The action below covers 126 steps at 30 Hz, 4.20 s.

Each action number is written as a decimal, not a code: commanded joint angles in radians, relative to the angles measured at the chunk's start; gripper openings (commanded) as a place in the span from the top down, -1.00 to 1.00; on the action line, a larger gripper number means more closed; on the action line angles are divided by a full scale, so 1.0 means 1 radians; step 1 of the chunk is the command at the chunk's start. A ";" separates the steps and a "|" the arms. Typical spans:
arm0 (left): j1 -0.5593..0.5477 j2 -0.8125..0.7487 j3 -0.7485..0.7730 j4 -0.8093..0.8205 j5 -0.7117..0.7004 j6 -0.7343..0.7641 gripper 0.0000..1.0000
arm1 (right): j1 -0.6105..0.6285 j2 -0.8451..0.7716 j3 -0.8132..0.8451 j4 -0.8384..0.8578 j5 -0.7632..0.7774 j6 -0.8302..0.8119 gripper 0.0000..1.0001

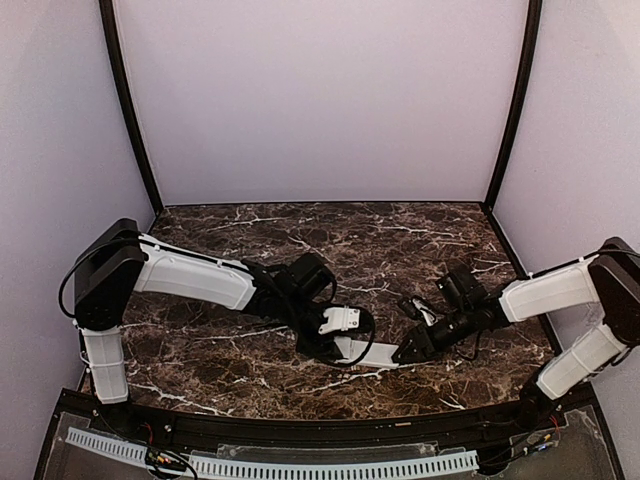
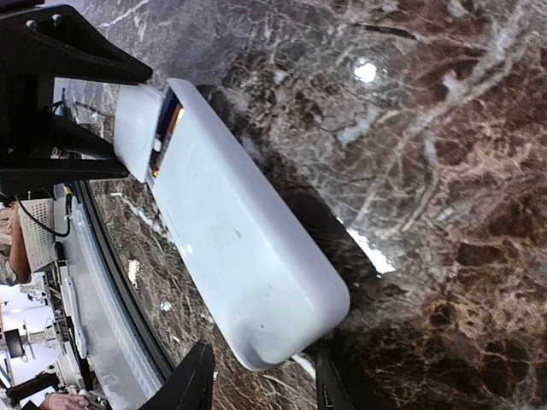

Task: Load the batteries into the remote control
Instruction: Hold the remote control without the battery cover at the center of the board, then place the battery cover on the remote control without the battery cover.

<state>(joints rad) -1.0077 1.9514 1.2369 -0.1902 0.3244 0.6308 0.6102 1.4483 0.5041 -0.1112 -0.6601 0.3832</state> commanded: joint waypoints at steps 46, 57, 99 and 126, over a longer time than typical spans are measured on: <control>0.014 -0.072 -0.043 -0.039 0.004 -0.058 0.20 | -0.006 0.126 0.037 0.071 -0.032 -0.039 0.50; 0.015 -0.037 -0.022 -0.030 0.037 -0.075 0.17 | -0.006 0.133 0.034 0.081 -0.042 -0.038 0.50; 0.029 -0.071 -0.052 -0.093 -0.006 -0.072 0.19 | -0.006 0.131 0.028 0.084 -0.046 -0.037 0.50; 0.027 -0.030 -0.026 -0.057 0.041 -0.101 0.15 | -0.006 0.139 0.032 0.087 -0.053 -0.038 0.49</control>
<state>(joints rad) -0.9836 1.9240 1.2034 -0.2348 0.3794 0.5377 0.6075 1.5673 0.5491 -0.0189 -0.7231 0.3496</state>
